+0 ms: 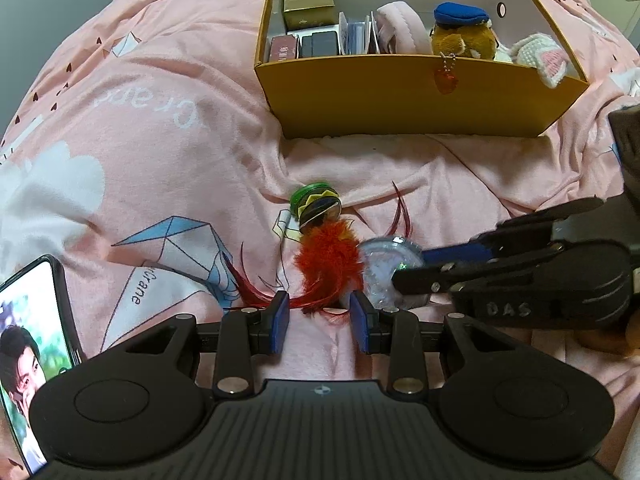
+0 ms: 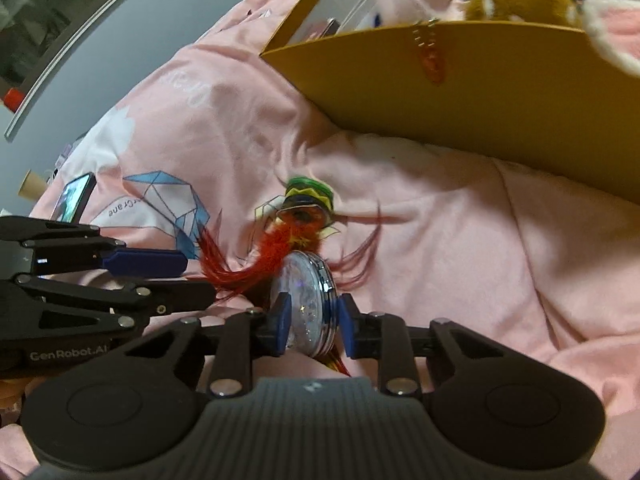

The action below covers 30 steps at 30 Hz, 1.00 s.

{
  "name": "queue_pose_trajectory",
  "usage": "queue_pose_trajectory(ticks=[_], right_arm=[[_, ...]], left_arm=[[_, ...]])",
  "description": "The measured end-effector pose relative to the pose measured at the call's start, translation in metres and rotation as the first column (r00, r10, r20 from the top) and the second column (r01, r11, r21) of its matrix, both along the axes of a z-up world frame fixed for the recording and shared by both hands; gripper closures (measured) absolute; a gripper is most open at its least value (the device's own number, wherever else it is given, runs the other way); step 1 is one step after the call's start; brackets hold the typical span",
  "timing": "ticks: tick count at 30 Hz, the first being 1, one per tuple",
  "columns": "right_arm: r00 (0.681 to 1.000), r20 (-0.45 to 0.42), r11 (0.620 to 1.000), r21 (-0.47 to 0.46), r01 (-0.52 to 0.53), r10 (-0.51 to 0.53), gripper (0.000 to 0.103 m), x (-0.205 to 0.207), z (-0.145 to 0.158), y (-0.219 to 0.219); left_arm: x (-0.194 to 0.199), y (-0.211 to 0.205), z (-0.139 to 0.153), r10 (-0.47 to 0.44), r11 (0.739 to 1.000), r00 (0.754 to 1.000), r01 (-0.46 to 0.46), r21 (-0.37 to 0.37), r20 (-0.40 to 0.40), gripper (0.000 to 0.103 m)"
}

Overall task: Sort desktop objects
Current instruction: 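Grasp the glittery disc with the right tool while the left tool approaches the feathered doll, then grasp the red feathered doll with the left tool while the right tool lifts the disc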

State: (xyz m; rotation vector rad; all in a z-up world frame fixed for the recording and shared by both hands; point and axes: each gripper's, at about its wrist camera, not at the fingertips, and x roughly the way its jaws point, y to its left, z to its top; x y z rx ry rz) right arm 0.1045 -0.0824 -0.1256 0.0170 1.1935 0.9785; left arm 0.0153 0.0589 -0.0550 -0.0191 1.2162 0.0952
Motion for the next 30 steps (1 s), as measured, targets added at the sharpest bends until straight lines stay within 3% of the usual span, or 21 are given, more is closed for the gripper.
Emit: queue_pose_trajectory(ticks=[1,5,11,13,16,19,24,29,30], right_arm=[[1.0,-0.01,1.0,-0.005,-0.005,0.005,0.08,0.0,-0.002,0.003],[1.0,0.0,1.0,0.014,0.021,-0.021,0.083,-0.002,0.003,-0.007],[0.985,0.104,0.989,0.068,0.128,-0.135,0.088,-0.003,0.033,-0.04],[0.969,0.173,0.984,0.05,0.171,-0.177,0.088,-0.003,0.042,-0.05],[0.942,0.252,0.973,-0.002,0.23,-0.222,0.089,-0.001,0.046,-0.058],[0.939,0.243,0.967,-0.02,0.255,-0.242,0.089,0.002,0.039,-0.064],[0.943,0.252,0.971,-0.039,0.236,-0.219,0.089,0.001,0.03,-0.061],[0.946,0.242,0.971,-0.045,0.234,-0.217,0.088,0.0,0.025,-0.059],[0.945,0.242,0.971,-0.048,0.236,-0.218,0.088,0.001,0.024,-0.058]], left_arm=[[0.0,0.0,0.0,0.002,1.0,1.0,-0.002,0.002,0.0,0.065],[0.001,0.002,0.0,0.007,1.0,1.0,-0.007,0.001,-0.001,0.065],[0.005,0.004,0.0,-0.002,1.0,1.0,0.002,-0.002,0.011,0.063],[0.009,0.001,-0.003,-0.011,1.0,1.0,0.011,0.001,0.008,0.052],[0.015,-0.009,-0.011,-0.044,0.999,0.999,0.044,0.018,-0.008,0.051],[0.024,-0.018,-0.024,-0.065,0.996,0.997,0.067,0.052,-0.046,0.051],[0.035,-0.014,-0.047,-0.041,0.998,0.993,0.046,0.036,-0.109,0.051],[0.034,-0.004,-0.052,0.004,1.0,0.994,-0.004,-0.006,-0.111,0.082],[0.033,-0.002,-0.052,0.01,1.0,0.995,-0.012,-0.018,-0.104,0.093]])
